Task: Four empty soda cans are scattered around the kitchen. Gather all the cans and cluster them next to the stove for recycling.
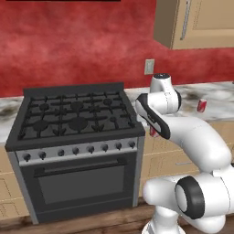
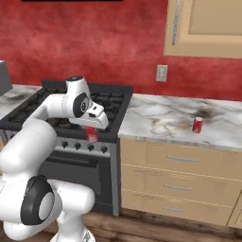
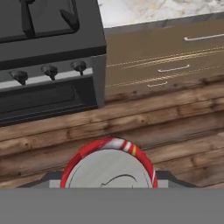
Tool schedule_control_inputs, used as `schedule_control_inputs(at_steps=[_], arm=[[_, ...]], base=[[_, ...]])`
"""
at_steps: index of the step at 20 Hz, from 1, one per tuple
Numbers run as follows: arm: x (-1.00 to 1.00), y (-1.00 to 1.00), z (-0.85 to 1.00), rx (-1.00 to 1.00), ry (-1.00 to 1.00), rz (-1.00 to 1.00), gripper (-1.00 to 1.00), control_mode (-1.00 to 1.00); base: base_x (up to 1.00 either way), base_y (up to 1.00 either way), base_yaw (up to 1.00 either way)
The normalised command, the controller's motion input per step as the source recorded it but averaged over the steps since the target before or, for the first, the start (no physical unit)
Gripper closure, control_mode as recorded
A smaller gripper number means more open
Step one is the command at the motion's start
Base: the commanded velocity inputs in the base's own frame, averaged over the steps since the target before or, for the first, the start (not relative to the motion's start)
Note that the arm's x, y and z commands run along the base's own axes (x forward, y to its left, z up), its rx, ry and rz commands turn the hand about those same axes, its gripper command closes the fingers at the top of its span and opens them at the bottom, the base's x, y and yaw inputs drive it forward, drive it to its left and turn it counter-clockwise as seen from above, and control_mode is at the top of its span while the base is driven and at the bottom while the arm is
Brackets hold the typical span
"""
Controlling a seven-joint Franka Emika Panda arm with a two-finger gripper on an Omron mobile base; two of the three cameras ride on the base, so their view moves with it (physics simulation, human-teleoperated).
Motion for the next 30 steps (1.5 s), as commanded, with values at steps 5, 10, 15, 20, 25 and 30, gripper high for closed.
schedule_control_inputs(at_steps=[5,10,15,20,25,30], arm=[[0.0,0.0,0.0,0.0,0.0,0.0,1.0,1.0],[0.0,0.0,0.0,0.0,0.0,0.0,1.0,1.0],[0.0,0.0,0.0,0.0,0.0,0.0,1.0,1.0],[0.0,0.0,0.0,0.0,0.0,0.0,1.0,1.0],[0.0,0.0,0.0,0.0,0.0,0.0,1.0,1.0],[0.0,0.0,0.0,0.0,0.0,0.0,1.0,1.0]], base=[[0.47,-0.43,0.0],[0.51,-0.39,0.0],[0.53,-0.23,0.01],[0.46,-0.19,0.04],[0.24,-0.2,0.05],[0.0,-0.06,0.02]])
